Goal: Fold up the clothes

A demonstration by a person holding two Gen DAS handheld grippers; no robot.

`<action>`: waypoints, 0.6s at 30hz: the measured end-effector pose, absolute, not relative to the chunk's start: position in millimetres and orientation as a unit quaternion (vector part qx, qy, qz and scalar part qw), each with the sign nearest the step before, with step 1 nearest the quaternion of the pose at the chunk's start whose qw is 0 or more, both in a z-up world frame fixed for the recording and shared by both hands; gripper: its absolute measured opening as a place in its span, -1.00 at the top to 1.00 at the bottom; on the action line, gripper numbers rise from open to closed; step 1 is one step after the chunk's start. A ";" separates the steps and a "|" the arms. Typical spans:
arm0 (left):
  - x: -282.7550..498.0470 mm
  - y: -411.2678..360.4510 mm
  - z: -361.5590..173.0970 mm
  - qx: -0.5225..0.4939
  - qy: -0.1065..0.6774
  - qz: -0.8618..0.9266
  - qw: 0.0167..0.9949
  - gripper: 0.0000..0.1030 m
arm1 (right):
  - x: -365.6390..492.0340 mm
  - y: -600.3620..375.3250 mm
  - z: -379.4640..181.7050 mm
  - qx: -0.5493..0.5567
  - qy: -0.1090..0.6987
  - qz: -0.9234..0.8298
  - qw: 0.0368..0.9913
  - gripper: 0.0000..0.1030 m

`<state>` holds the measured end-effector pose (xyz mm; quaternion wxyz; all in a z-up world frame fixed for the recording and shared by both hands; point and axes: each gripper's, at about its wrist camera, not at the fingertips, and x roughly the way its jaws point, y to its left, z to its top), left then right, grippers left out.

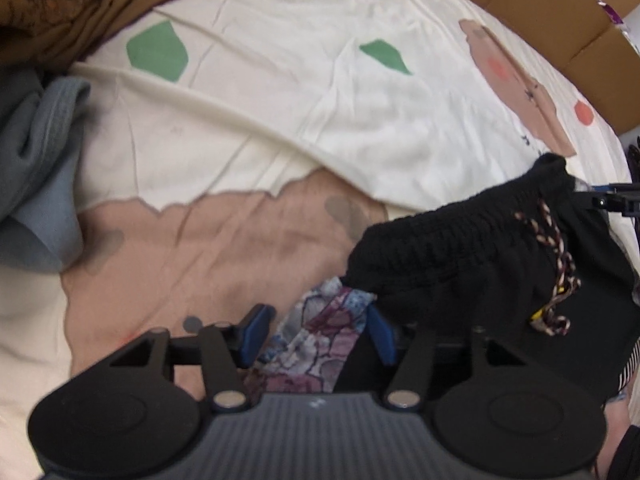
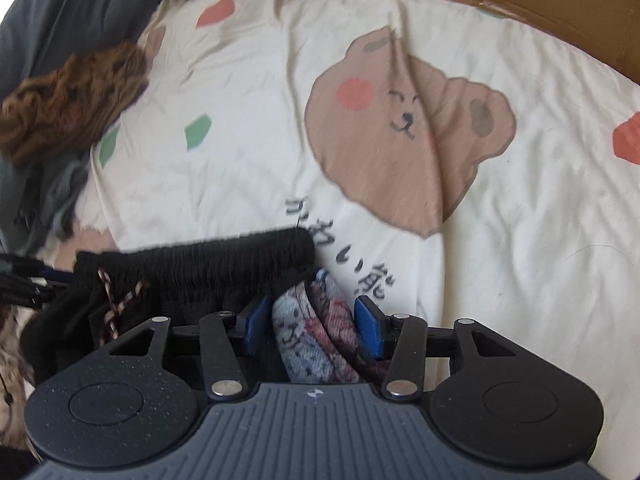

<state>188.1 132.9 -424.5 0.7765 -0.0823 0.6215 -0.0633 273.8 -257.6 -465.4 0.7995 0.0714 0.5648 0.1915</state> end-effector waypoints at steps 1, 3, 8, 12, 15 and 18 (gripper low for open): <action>186.1 131.6 -425.9 -0.081 0.623 -0.066 0.775 -0.13 | 272.5 -255.9 -467.1 0.066 0.567 0.193 0.798 -0.13; 182.7 128.2 -427.8 -0.076 0.624 -0.069 0.775 -0.14 | 270.3 -254.0 -470.6 0.061 0.570 0.196 0.796 -0.14; 179.8 121.2 -428.9 -0.055 0.621 -0.081 0.778 -0.14 | 265.2 -254.0 -476.3 0.061 0.567 0.199 0.797 -0.12; 178.1 118.7 -424.9 -0.055 0.617 -0.103 0.779 0.62 | 262.5 -252.1 -472.6 0.055 0.563 0.206 0.799 0.72; 178.3 118.3 -414.9 -0.055 0.606 -0.103 0.787 0.80 | 259.7 -252.2 -464.7 0.049 0.553 0.207 0.806 0.89; 181.8 119.2 -398.5 -0.052 0.584 -0.096 0.804 0.83 | 255.8 -255.1 -451.7 0.045 0.536 0.202 0.818 0.92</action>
